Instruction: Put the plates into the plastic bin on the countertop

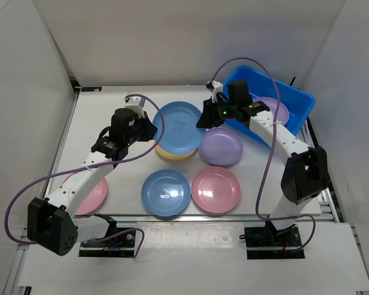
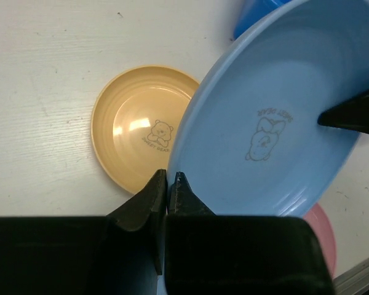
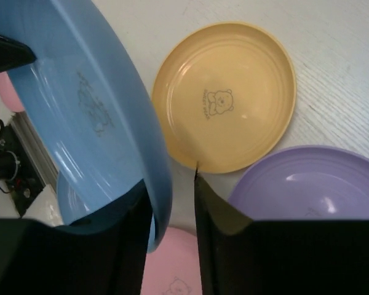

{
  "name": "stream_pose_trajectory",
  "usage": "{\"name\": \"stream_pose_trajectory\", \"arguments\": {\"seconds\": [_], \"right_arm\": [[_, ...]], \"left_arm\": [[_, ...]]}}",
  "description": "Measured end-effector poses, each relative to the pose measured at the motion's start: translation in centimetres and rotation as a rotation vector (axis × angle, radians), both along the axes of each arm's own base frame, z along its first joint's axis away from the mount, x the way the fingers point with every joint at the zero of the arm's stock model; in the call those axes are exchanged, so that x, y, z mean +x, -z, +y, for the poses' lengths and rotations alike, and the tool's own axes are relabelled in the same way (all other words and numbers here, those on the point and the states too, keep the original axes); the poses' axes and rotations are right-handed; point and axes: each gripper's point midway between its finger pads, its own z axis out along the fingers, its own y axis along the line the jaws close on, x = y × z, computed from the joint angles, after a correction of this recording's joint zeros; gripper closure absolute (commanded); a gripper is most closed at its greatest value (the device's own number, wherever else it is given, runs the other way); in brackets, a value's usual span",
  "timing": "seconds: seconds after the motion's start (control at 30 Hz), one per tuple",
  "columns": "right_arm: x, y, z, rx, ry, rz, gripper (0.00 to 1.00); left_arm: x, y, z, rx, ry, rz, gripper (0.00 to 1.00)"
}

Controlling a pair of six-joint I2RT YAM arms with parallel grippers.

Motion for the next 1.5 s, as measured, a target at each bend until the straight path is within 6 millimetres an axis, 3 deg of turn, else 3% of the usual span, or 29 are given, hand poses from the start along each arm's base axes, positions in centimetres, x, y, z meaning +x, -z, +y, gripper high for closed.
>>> {"name": "stream_pose_trajectory", "arguments": {"seconds": [0.03,0.07,0.1,0.13,0.17,0.23,0.27,0.37,0.47,0.6,0.7,0.77,0.87,1.0,1.2,1.3,1.5], "right_arm": [[-0.1,0.0,0.1,0.005,0.001,0.01,0.75],[-0.2,0.0,0.3,0.009,-0.004,0.014,0.96],[-0.3,0.0,0.4,0.011,-0.011,0.012,1.0],[-0.2,0.0,0.4,0.008,0.003,0.018,1.0],[-0.2,0.0,0.4,0.012,0.009,0.025,1.0],[0.0,0.1,0.2,0.005,0.024,0.024,1.0],[0.3,0.2,0.0,-0.004,0.045,0.023,1.0],[1.4,0.4,-1.2,-0.034,0.129,0.033,1.0],[4.2,-0.5,-4.8,-0.042,0.293,0.05,1.0],[9.7,-2.7,-15.3,-0.012,0.695,0.079,1.0],[12.1,-3.3,-23.8,0.028,0.98,0.108,1.0],[13.0,-2.8,-28.8,0.045,1.149,0.14,1.0],[13.7,-0.2,-33.9,0.026,1.344,0.212,1.0],[14.0,5.1,-36.4,-0.029,1.476,0.331,0.98],[14.2,11.9,-36.7,-0.09,1.55,0.504,0.96],[14.0,12.5,-36.4,-0.082,1.581,0.538,0.88],[13.7,12.3,-37.4,-0.089,1.648,0.527,0.45]], "left_arm": [[0.0,-0.1,-0.1,0.003,0.004,-0.007,0.9],[0.0,-0.1,-0.1,0.007,0.009,-0.008,0.9],[0.0,0.0,-0.2,0.01,0.012,-0.008,0.9],[0.1,0.0,-0.1,0.014,0.013,-0.008,0.83],[0.2,0.1,-0.1,0.017,0.013,-0.009,0.38],[0.4,0.0,-0.4,0.017,0.021,-0.01,0.05],[0.5,-0.1,-0.5,0.014,0.019,-0.01,0.01],[0.8,-0.5,-0.4,0.011,0.008,-0.015,0.01],[1.0,-0.5,0.3,0.025,-0.036,-0.016,0.01],[0.9,0.1,2.3,0.038,-0.117,0.017,0.01],[0.4,1.0,4.2,0.046,-0.185,0.045,0.01],[-0.2,2.1,5.3,0.057,-0.22,0.07,0.01],[-1.0,3.5,6.3,0.079,-0.25,0.113,0.01],[-1.2,4.0,7.0,0.091,-0.268,0.133,0.01],[-1.0,4.3,7.3,0.101,-0.275,0.139,0.01],[-0.8,4.6,7.3,0.111,-0.273,0.149,0.01],[-0.6,4.9,7.2,0.117,-0.273,0.16,0.01]]}}
